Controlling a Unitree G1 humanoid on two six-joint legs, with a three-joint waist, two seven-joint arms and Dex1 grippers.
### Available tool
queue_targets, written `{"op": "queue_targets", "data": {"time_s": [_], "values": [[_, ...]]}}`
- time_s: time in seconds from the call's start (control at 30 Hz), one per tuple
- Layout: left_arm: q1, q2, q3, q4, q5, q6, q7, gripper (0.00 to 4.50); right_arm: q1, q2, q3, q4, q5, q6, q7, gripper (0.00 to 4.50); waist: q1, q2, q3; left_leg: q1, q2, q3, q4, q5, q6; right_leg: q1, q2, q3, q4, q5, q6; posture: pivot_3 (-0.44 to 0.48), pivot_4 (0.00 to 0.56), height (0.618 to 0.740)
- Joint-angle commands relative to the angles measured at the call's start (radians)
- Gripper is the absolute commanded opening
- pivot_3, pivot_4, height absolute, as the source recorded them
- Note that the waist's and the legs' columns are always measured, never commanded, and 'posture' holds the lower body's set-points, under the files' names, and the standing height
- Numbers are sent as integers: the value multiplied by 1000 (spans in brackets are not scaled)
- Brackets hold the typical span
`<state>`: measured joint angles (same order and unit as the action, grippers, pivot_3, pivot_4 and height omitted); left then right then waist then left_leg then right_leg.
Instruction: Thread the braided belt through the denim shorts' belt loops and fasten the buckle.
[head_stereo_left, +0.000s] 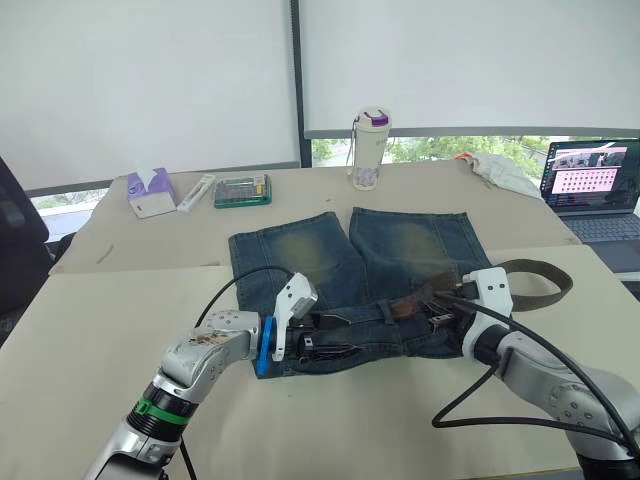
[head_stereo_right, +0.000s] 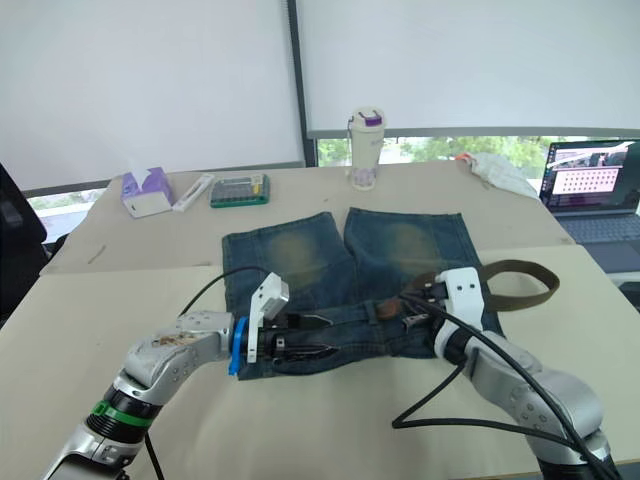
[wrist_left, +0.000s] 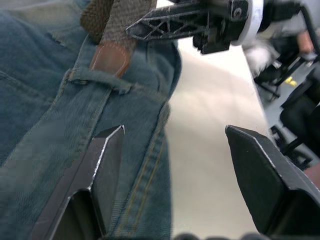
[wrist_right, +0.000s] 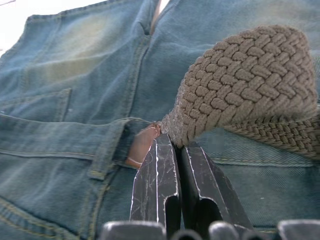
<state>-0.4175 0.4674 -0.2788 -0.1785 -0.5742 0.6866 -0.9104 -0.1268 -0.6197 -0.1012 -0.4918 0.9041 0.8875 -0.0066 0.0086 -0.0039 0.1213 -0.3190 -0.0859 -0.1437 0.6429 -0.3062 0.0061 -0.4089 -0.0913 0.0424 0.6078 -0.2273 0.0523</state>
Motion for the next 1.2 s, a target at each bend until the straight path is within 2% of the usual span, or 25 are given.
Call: {"op": "queue_targets", "data": {"time_s": [0.03, 0.17, 0.37, 0.5, 0.63, 0.77, 0.97, 1.1, 1.2], "values": [[14, -6, 14, -2, 14, -24, -11, 3417, -18, 30, 48, 19, -37, 20, 44, 0, -5, 0, 0, 0, 0, 0, 0, 0, 0, 0, 0, 0, 0, 0, 0, 0, 150, 740], [20, -20, 26, 27, 30, 1, 15, 3417, -21, 90, 52, 36, -25, 37, 80, 0, -10, 0, 0, 1, 2, 0, 0, 0, 0, 0, 2, 0, 1, 0, 0, 0, 150, 740], [28, -53, 62, 37, 12, 54, 58, 3417, -34, 189, -8, 55, 18, 72, 80, 0, -15, 0, 0, 1, 3, 0, 0, 0, 0, -1, 2, 0, 1, 0, 0, 0, 150, 740], [44, -43, 49, 29, 31, 61, 56, 3417, -41, 153, 76, 61, -97, 80, 102, 0, -15, 1, -1, 1, 3, 0, 0, 0, 0, -1, 2, 0, 1, 0, 0, 0, 150, 740], [61, -29, 42, 30, 41, 66, 52, 3417, -80, 230, 55, 54, -53, 82, 112, 0, -21, 1, -1, 1, 4, 0, 0, 0, 0, -1, 3, 0, 1, 0, 0, 0, 150, 740], [72, -19, 43, 46, 56, 58, 44, 3417, -86, 178, 166, 77, -195, 84, 145, 0, -19, 1, -1, 1, 4, 0, 0, 0, 0, -2, 3, 0, 1, 0, 0, 0, 150, 740], [83, 16, 53, 60, 75, 57, 31, 3417, -91, 236, 168, 85, -202, 86, 174, 0, -19, 2, -1, 1, 4, 0, 0, 0, 0, -1, 3, 0, 2, 0, 0, 0, 150, 740], [67, -27, 136, 91, 2, 143, 79, 3417, -98, 301, 137, 107, -182, 92, 181, 0, -22, 2, -2, 1, 5, 0, 0, 0, 0, -2, 4, 0, 2, 0, -1, 0, 150, 740], [38, -76, 230, 121, -90, 269, 132, 3417, -96, 383, 77, 121, -122, 101, 176, 0, -23, 2, -2, 1, 6, 0, 0, 0, 0, -3, 5, 0, 2, 0, -1, 0, 150, 740]]}}
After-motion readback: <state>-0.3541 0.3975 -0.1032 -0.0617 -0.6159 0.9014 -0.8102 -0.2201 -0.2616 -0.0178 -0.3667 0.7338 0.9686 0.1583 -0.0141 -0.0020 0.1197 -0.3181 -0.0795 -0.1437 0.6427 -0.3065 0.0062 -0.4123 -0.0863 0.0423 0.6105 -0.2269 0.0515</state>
